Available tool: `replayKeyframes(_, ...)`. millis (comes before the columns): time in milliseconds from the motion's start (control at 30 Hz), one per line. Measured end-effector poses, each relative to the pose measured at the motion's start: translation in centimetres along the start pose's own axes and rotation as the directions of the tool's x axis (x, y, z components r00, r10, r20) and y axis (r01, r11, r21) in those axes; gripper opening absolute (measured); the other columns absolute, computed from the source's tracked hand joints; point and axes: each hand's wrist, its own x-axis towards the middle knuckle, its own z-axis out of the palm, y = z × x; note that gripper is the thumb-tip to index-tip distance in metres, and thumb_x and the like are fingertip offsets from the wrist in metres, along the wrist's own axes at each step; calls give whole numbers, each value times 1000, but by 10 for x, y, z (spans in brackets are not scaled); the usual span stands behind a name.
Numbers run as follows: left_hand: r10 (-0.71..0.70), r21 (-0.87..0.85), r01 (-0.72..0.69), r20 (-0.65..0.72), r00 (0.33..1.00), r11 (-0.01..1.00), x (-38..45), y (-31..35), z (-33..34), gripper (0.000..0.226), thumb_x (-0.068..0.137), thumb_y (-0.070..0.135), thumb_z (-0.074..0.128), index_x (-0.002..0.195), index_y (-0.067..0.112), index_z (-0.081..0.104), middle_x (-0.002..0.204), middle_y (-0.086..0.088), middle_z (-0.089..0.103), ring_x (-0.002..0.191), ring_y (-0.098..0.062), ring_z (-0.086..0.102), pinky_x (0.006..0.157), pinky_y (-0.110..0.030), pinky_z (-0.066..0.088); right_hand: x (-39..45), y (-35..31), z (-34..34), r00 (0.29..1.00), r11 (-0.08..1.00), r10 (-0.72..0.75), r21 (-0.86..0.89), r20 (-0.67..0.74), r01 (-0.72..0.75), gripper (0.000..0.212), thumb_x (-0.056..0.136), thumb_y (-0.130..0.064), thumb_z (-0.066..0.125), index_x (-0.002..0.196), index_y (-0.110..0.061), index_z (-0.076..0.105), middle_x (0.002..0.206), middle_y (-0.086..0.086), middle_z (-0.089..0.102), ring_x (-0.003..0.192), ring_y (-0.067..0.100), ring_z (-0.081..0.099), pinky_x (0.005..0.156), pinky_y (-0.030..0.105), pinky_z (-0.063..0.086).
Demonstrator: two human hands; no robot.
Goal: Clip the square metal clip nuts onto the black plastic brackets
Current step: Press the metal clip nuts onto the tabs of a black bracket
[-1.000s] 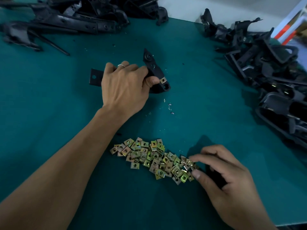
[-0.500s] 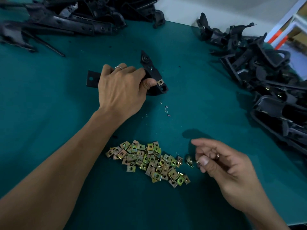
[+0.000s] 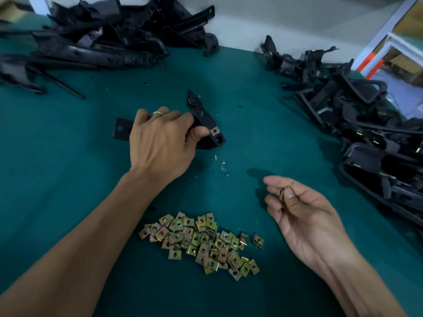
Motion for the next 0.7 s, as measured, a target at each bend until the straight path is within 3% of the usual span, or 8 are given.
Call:
replayKeyframes(200,21,16,-21,6,1000,1000,-2,0,0,54,103,57,31,77,16,56,71,-2,62,73,-30,56,72,-41,32,63,-1,32,999,997,29,74,13,-30,33,104,10,34,88,2,61,90,10,57,66,13,51,60,19,48)
replayKeyframes(433,74,34,-75,27,997,997,-2,-1,1,57,102,59,30,78,18,60,73,0,64,77,-29,58,73,-41,33,119,1,64,999,984,-42,171,17,39,27,101,12,42,94,3,66,88,9,65,74,15,66,75,17,55)
replayKeyframes(700,100,31,-101,39,994,994,-2,0,4,55,101,59,33,76,18,60,72,0,63,76,-28,57,73,-41,35,133,1,80,995,954,-26,299,93,-3,19,93,14,50,93,2,65,75,13,67,70,16,68,65,17,55)
